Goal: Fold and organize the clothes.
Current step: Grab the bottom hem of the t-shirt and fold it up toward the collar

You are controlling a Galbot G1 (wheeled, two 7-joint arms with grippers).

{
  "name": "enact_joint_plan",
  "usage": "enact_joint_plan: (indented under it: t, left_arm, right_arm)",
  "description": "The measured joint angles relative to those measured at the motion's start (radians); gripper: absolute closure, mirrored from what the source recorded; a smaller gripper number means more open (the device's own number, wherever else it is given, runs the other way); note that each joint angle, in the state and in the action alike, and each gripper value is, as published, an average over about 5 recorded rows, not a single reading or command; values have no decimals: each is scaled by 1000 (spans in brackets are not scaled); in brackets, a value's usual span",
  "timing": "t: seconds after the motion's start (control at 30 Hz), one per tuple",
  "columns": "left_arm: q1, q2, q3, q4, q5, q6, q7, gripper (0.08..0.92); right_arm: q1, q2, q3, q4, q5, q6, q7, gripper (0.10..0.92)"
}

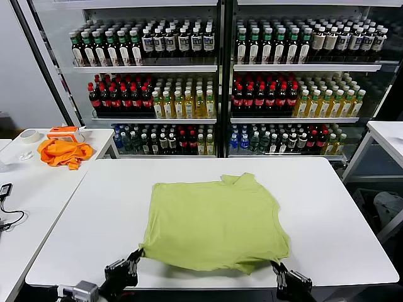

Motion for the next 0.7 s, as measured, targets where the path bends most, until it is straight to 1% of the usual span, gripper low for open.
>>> enact_joint_plan:
  t: [0.27, 0.7]
  left_arm:
    - [-141, 23, 44, 120, -67, -28, 50, 919]
    - [-283, 15, 98, 263, -117, -35, 112, 919]
  right_arm:
    - [151, 19, -47, -106, 53, -33, 2, 920]
    - [315, 31, -103, -231, 81, -64, 7, 920]
